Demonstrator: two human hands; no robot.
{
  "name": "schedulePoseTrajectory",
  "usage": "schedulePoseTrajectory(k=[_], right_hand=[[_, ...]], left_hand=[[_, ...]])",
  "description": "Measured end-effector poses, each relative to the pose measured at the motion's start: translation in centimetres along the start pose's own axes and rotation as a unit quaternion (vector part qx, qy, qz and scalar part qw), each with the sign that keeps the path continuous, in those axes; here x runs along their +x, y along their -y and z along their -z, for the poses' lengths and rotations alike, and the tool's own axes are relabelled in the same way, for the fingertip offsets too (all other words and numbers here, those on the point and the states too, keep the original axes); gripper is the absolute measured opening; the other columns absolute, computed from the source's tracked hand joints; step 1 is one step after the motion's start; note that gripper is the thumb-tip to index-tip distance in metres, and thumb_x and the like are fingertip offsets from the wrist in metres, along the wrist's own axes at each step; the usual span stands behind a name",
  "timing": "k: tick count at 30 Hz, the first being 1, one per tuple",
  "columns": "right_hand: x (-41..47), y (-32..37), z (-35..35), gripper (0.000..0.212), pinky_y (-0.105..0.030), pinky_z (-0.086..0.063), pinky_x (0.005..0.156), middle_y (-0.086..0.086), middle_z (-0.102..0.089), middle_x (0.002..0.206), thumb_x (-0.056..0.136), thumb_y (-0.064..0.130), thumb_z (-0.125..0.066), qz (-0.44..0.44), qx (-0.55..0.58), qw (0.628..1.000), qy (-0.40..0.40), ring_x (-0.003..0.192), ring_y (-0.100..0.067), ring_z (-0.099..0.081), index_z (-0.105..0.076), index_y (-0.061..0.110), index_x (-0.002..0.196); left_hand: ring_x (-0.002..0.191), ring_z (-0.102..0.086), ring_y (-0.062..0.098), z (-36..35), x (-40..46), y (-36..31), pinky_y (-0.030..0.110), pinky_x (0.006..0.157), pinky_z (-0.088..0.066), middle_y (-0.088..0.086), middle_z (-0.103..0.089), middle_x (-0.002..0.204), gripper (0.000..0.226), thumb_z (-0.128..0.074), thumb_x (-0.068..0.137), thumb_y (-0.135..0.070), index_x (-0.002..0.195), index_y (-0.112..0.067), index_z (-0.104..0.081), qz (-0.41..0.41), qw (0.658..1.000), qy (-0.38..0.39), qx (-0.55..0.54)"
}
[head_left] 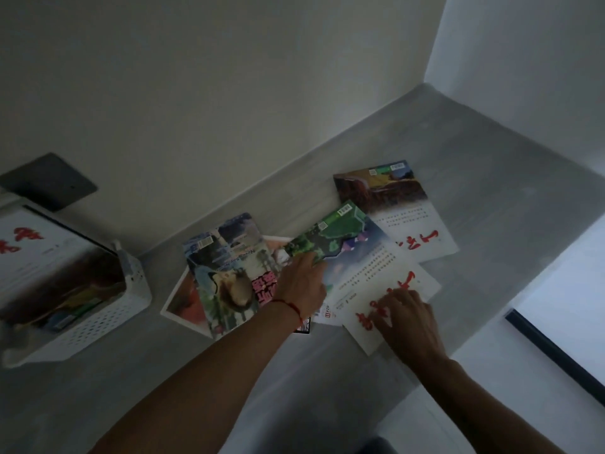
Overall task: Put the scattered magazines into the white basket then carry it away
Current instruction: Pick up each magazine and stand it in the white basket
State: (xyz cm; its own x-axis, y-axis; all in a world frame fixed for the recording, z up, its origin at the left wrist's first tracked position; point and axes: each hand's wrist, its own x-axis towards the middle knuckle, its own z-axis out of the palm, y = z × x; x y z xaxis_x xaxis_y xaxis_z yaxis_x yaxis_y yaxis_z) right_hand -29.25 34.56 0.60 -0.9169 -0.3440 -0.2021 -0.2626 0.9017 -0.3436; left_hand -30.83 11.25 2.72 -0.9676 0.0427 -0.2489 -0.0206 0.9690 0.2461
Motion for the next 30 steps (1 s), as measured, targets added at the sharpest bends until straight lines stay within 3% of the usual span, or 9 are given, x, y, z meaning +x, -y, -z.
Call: schedulePoseTrajectory(k=[5,9,12,14,17,20,22,26,30], right_hand=[[2.9,-1.9,1.5,0.07,-0.056,-0.029,0.115,-0.012,-0.039,0.145,0.086,0.047,-0.066,-0.163,0.043,0.985,-0.043,0.135,-0.033,-0.036,-0.036,0.015,0.141],[3.9,-2.6,2.0,0.047,-0.051,-0.04,0.107,-0.011,-0.053,0.127,0.091,0.036,-0.062,-0.191,0.064,0.978,-0.05,0.115,-0.029,-0.051,-0.049,0.013,0.13],[3.8,-2.5,4.7,0.016,-0.044,-0.059,0.088,-0.008,-0.069,0.113,0.095,0.02,-0.061,-0.203,0.285,0.937,-0.019,0.088,-0.017,-0.068,-0.066,0.016,0.11],[3.5,-2.6,6.9,0.012,-0.037,-0.062,0.078,-0.002,-0.074,0.101,0.096,0.018,-0.061,-0.159,0.335,0.929,-0.017,0.079,-0.009,-0.071,-0.07,0.021,0.103],[3.7,-1.2,11.8,0.018,-0.027,-0.06,0.068,0.009,-0.074,0.086,0.095,0.022,-0.062,-0.047,0.295,0.953,-0.046,0.073,-0.003,-0.072,-0.072,0.032,0.106],[4.2,1.2,17.5,0.019,-0.019,-0.058,0.058,0.009,-0.074,0.083,0.094,0.022,-0.062,0.024,0.291,0.954,-0.066,0.067,-0.004,-0.073,-0.071,0.029,0.11],[4.3,3.4,20.3,0.015,-0.016,-0.058,0.057,0.014,-0.073,0.082,0.092,0.021,-0.066,0.088,0.298,0.948,-0.075,0.067,-0.002,-0.073,-0.07,0.035,0.098],[5.1,8.8,22.3,0.008,-0.019,-0.058,0.052,0.012,-0.075,0.081,0.083,0.038,-0.072,0.162,0.306,0.929,-0.13,0.062,-0.003,-0.072,-0.073,0.034,0.091],[7.5,13.1,20.2,0.044,-0.016,-0.051,0.075,0.017,-0.064,0.119,0.087,0.046,-0.071,0.127,0.244,0.936,-0.218,0.093,0.009,-0.062,-0.059,0.035,0.128]], left_hand=[[0.151,-0.004,0.038,-1.4,4.0,-2.9,0.058,0.118,-0.025,0.004,-0.001,0.166,0.07,-0.057,0.093,-0.041,0.153,-0.034,-0.023,-0.014,0.984,0.17,0.05],[0.151,-0.004,0.04,-2.8,4.2,-2.9,0.057,0.118,-0.026,0.003,0.004,0.166,0.082,-0.063,0.088,-0.042,0.154,-0.035,-0.016,-0.018,0.981,0.178,0.078],[0.15,-0.016,0.036,-1.9,3.8,-2.6,0.048,0.119,-0.028,0.005,-0.008,0.165,0.084,-0.064,0.09,-0.036,0.156,-0.03,-0.012,-0.022,0.989,0.149,0.01],[0.15,-0.018,0.036,-0.4,4.0,-3.4,0.044,0.122,-0.025,0.009,-0.004,0.166,0.092,-0.066,0.091,-0.03,0.157,-0.03,-0.003,-0.029,0.992,0.101,-0.069],[0.151,-0.014,0.038,4.2,3.9,-5.0,0.042,0.118,-0.017,0.011,-0.001,0.166,0.094,-0.069,0.089,-0.029,0.157,-0.031,-0.005,-0.091,0.988,-0.1,-0.075],[0.146,-0.024,0.039,9.5,3.0,-5.4,0.061,0.12,-0.016,0.005,-0.033,0.159,0.065,-0.065,0.091,-0.04,0.149,-0.032,-0.037,-0.147,0.957,-0.248,-0.019],[0.137,-0.042,0.033,12.7,1.8,-4.6,0.067,0.115,-0.022,0.001,-0.059,0.136,0.035,-0.062,0.094,-0.035,0.127,-0.026,-0.06,-0.162,0.937,-0.308,-0.026],[0.079,-0.065,0.017,15.8,-2.3,-1.3,0.04,0.073,-0.058,0.002,-0.069,0.091,0.014,-0.054,0.1,-0.019,0.109,-0.016,-0.064,-0.129,0.93,-0.251,-0.234],[0.078,-0.065,0.001,15.6,-8.5,4.7,0.022,0.065,-0.054,-0.001,-0.069,0.088,0.012,-0.053,0.101,-0.015,0.1,-0.019,-0.064,-0.007,0.854,-0.368,-0.367]])
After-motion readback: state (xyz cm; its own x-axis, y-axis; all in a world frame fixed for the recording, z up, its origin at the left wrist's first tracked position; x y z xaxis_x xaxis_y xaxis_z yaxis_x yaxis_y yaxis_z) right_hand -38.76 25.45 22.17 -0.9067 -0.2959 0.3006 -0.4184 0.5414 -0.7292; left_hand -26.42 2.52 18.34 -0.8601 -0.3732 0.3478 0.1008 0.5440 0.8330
